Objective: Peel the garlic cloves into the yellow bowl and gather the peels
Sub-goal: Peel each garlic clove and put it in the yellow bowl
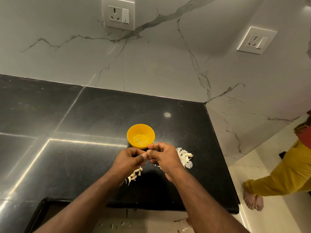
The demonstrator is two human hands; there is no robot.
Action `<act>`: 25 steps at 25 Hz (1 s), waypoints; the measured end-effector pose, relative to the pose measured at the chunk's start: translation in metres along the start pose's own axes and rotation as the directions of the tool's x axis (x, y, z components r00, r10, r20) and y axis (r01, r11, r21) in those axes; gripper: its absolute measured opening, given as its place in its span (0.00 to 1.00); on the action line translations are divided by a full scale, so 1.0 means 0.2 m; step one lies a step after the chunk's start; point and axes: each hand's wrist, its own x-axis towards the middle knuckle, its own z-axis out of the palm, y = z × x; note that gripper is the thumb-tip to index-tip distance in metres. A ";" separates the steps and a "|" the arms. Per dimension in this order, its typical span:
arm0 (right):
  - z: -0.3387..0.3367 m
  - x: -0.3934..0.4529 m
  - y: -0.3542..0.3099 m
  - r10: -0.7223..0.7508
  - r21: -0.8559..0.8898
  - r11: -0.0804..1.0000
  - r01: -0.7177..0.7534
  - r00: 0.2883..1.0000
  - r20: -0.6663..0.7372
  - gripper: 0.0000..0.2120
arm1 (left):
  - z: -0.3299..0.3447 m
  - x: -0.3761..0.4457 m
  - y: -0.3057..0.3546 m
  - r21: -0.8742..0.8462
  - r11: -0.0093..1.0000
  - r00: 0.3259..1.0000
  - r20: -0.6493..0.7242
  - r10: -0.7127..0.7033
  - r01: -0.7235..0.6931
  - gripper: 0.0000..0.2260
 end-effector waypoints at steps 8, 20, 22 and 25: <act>0.00 -0.02 -0.01 0.008 0.007 1.000 -0.008 1.000 -0.008 0.08 | -0.01 0.01 -0.01 0.023 1.000 1.000 -0.014 0.002 -0.001 0.03; -0.01 -0.06 -0.05 -0.010 -0.109 0.994 0.006 0.999 -0.032 0.10 | 0.01 -0.01 0.00 0.028 0.999 0.999 -0.040 0.028 -0.027 0.03; -0.01 -0.07 -0.06 -0.008 -0.111 0.994 0.004 0.999 -0.039 0.10 | 0.00 -0.01 0.00 0.026 0.999 0.999 -0.043 0.026 -0.025 0.03; -0.01 -0.07 -0.06 0.011 -0.051 0.999 -0.013 1.000 -0.028 0.08 | 0.00 -0.02 0.01 0.036 0.999 0.999 -0.047 0.025 -0.023 0.03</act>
